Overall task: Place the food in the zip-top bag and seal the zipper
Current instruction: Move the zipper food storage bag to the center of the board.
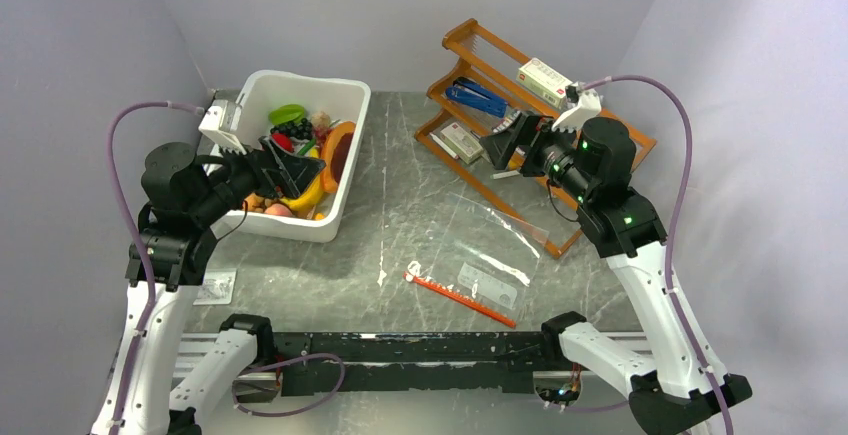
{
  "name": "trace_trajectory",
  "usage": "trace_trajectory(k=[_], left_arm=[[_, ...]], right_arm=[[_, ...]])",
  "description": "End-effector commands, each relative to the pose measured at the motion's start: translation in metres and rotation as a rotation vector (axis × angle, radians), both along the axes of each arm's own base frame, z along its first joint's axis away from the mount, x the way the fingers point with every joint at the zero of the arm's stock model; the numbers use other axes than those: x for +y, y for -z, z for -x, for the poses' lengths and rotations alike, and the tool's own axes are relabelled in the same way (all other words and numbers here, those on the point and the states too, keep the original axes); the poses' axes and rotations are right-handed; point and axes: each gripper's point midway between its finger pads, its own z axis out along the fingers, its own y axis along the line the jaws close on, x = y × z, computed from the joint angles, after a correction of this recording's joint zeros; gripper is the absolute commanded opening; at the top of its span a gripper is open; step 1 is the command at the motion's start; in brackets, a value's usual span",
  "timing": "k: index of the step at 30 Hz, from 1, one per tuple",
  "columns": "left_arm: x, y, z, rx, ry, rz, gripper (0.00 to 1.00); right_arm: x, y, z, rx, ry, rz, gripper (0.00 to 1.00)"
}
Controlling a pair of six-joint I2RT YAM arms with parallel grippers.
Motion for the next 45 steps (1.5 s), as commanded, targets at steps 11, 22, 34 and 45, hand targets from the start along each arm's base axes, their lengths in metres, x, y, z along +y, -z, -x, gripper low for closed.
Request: trace_trajectory(k=[11, 22, 34, 45], left_arm=[[0.012, 0.010, -0.006, -0.009, -0.051, -0.067, 0.99], [0.021, 0.038, -0.021, 0.057, -0.107, -0.108, 0.99], [0.022, 0.040, -0.020, 0.042, -0.107, -0.120, 0.97], [0.028, 0.034, -0.014, 0.016, -0.145, -0.113, 0.96]], right_arm=[[-0.013, 0.010, -0.001, 0.030, 0.076, 0.003, 1.00], [0.011, 0.066, 0.027, 0.312, -0.028, -0.073, 0.81], [0.070, 0.189, 0.074, 0.522, -0.257, 0.215, 0.66], [0.088, 0.287, 0.133, 0.549, -0.404, 0.709, 0.64]])
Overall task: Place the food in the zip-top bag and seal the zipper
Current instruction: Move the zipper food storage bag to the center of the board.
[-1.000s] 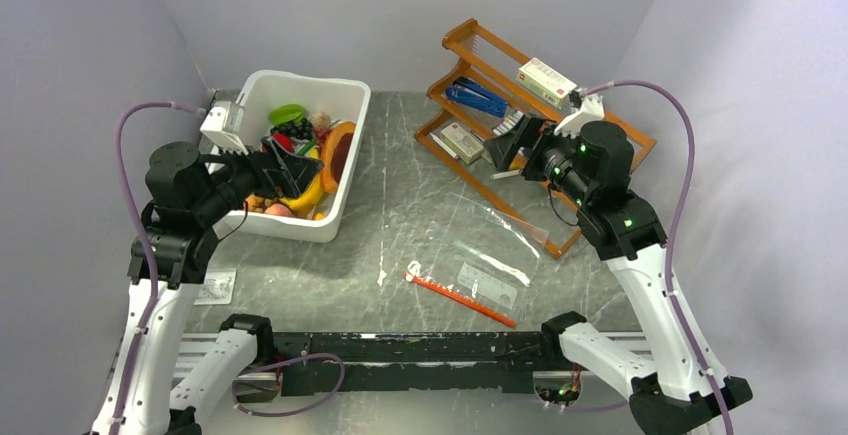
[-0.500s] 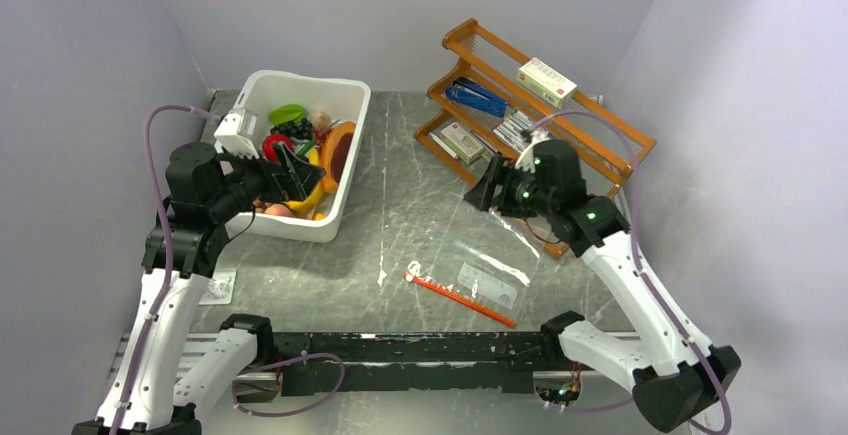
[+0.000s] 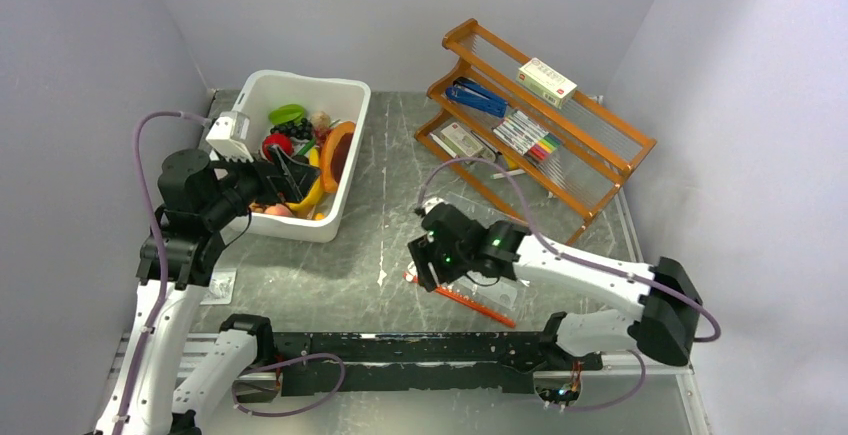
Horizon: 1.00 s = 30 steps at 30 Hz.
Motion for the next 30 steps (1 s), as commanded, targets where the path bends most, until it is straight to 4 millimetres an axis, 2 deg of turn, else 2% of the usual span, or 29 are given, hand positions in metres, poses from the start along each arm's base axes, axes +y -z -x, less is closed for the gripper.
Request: trace_trajectory(k=[1, 6, 11, 14, 18, 21, 25, 30], left_arm=[[0.006, -0.012, 0.001, -0.041, -0.025, -0.005, 0.97], [0.003, -0.015, 0.005, -0.041, -0.006, 0.003, 0.96], [0.005, -0.013, 0.006, -0.039, -0.021, 0.004, 0.96], [0.005, -0.011, 0.007, -0.031, -0.024, 0.005, 0.96], [0.008, -0.005, 0.007, -0.013, -0.034, -0.006, 0.95], [0.008, -0.007, 0.008, -0.014, -0.032, -0.011, 0.95], [0.011, -0.010, 0.009, -0.028, -0.048, -0.015, 0.95], [0.010, -0.006, 0.010, -0.027, -0.045, -0.013, 0.95]], right_arm=[[-0.027, 0.045, 0.001, -0.049, 0.001, 0.245, 0.62], [-0.032, 0.070, 0.006, -0.036, -0.018, 0.285, 0.59], [-0.024, 0.085, 0.009, -0.012, -0.050, 0.283, 0.55], [-0.029, 0.096, 0.009, -0.002, -0.054, 0.327, 0.53], [-0.030, 0.103, 0.001, -0.029, -0.040, 0.351, 0.48], [-0.026, 0.107, -0.006, -0.054, -0.027, 0.360, 0.42], [-0.016, 0.111, -0.019, -0.098, -0.014, 0.356, 0.29], [0.013, 0.106, -0.039, -0.164, -0.003, 0.274, 0.06]])
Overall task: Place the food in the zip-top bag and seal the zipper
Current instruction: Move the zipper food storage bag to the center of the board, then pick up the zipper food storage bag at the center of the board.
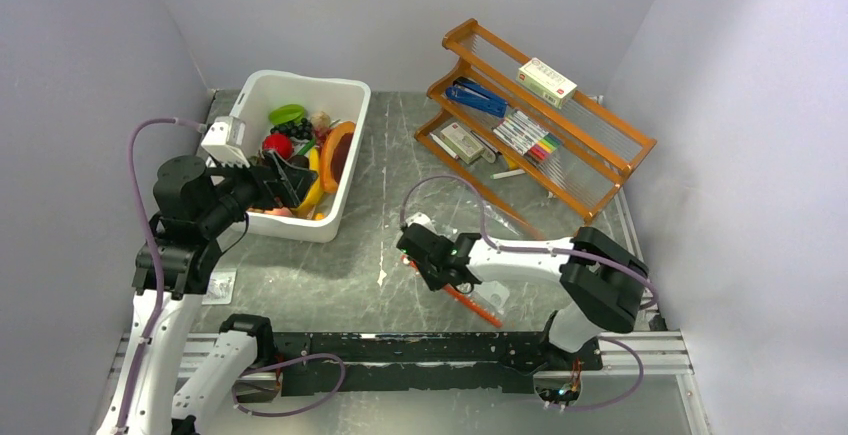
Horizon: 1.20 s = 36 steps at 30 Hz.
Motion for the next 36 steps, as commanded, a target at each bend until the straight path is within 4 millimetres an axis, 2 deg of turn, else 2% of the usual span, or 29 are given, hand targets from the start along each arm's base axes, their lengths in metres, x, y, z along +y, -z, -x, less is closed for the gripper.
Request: trace_trajectory(k=[1, 3, 9, 14, 16, 21, 23, 26, 27, 30, 32, 36], left_arm=[[0.005, -0.003, 0.000, -0.018, -0.024, -0.009, 0.95], [0.005, -0.001, -0.001, -0.016, -0.022, -0.005, 0.95], [0.000, -0.005, -0.003, 0.005, -0.008, 0.021, 0.95], [-0.001, -0.008, -0.003, -0.008, -0.011, 0.040, 0.95], [-0.004, -0.008, -0.004, -0.005, 0.003, 0.052, 0.96], [-0.010, -0.006, -0.006, 0.013, 0.043, 0.058, 0.95], [-0.010, -0.005, -0.006, 0.013, 0.044, 0.059, 0.95], [-0.010, -0.004, -0.005, 0.006, 0.045, 0.058, 0.95], [-0.010, -0.003, -0.004, 0.005, 0.042, 0.059, 0.95], [-0.009, -0.001, -0.003, 0.010, 0.041, 0.055, 0.95], [-0.008, 0.001, -0.003, 0.018, 0.033, 0.048, 0.95], [-0.003, 0.004, -0.002, 0.024, 0.005, 0.040, 0.95]], right_arm=[[0.031, -0.003, -0.026, -0.094, 0.006, -0.071, 0.03], [0.045, -0.005, -0.034, -0.116, 0.017, -0.109, 0.00], [0.089, -0.019, -0.057, -0.163, -0.002, -0.252, 0.00], [0.107, -0.037, -0.080, -0.183, -0.016, -0.279, 0.00], [0.106, -0.047, -0.080, -0.182, -0.022, -0.283, 0.00], [0.081, -0.061, -0.059, -0.133, -0.037, -0.262, 0.23], [0.062, -0.055, -0.044, -0.100, -0.040, -0.231, 0.34], [0.043, -0.053, -0.029, -0.063, -0.044, -0.197, 0.40], [0.039, -0.052, -0.023, -0.041, -0.052, -0.193, 0.44], [0.032, -0.049, -0.015, -0.016, -0.026, -0.188, 0.62], [0.038, -0.050, -0.019, -0.022, 0.030, -0.226, 0.66], [0.071, -0.053, -0.028, -0.042, 0.082, -0.266, 0.65]])
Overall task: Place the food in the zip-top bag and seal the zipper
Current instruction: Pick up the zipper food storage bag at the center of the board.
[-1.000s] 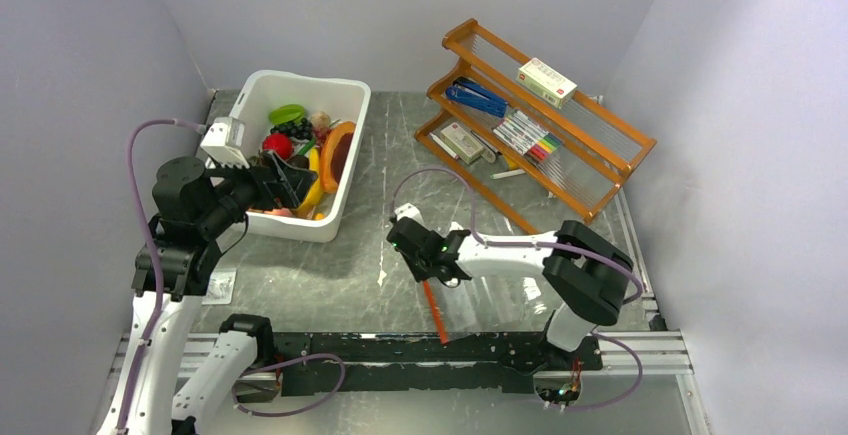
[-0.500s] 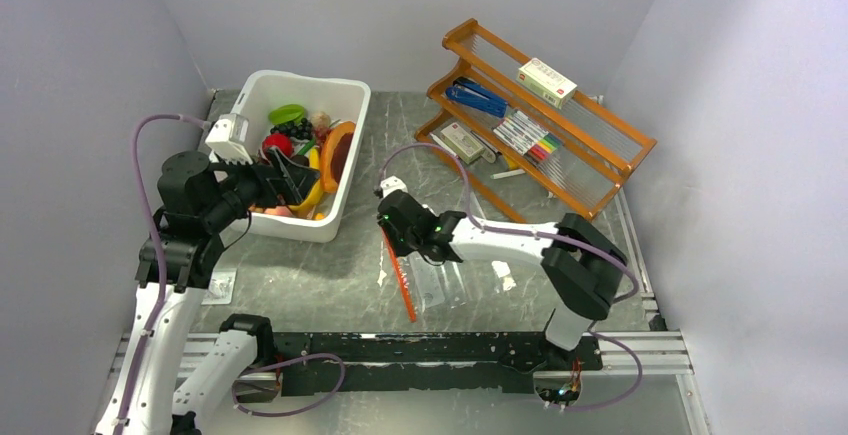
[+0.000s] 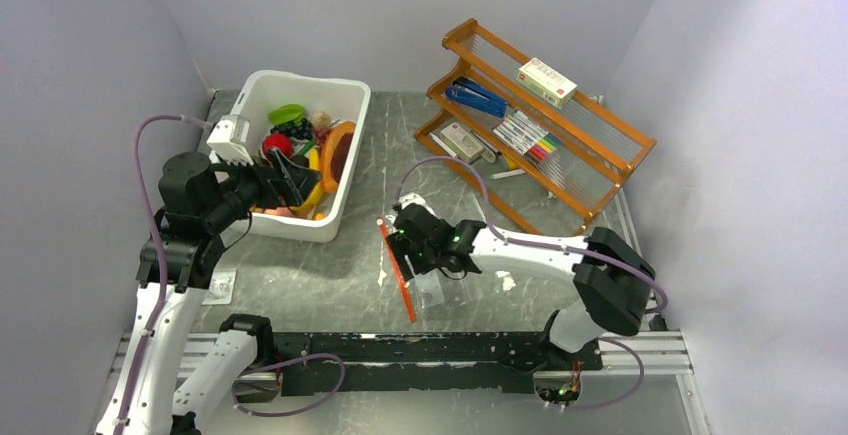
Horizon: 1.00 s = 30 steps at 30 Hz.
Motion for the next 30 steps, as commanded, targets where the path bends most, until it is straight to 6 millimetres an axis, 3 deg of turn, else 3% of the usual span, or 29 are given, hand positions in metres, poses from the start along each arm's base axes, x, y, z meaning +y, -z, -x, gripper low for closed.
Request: trace_trajectory(k=[1, 5, 10, 16, 19, 24, 30], left_arm=[[0.006, -0.002, 0.001, -0.017, -0.029, 0.002, 0.95], [0.006, -0.010, 0.005, -0.033, -0.032, 0.008, 0.95], [0.009, -0.013, 0.008, -0.026, -0.047, 0.010, 0.94], [0.006, -0.009, 0.012, -0.009, -0.038, 0.032, 0.93], [0.005, -0.006, 0.015, 0.013, -0.041, 0.050, 0.90], [0.003, -0.006, 0.020, 0.014, -0.027, 0.055, 0.88], [0.001, -0.003, 0.023, 0.019, -0.020, 0.081, 0.87]], right_arm=[[0.032, -0.004, -0.010, -0.028, 0.081, -0.038, 0.63], [0.047, 0.007, -0.014, -0.033, 0.079, -0.027, 0.60], [0.035, 0.030, -0.021, -0.058, 0.128, 0.073, 0.60], [0.035, 0.055, -0.013, -0.046, 0.106, 0.121, 0.57], [0.027, 0.064, -0.013, -0.057, 0.125, 0.177, 0.44], [0.027, 0.050, -0.019, -0.106, 0.134, 0.139, 0.04], [0.025, 0.025, -0.027, -0.177, 0.144, 0.070, 0.00]])
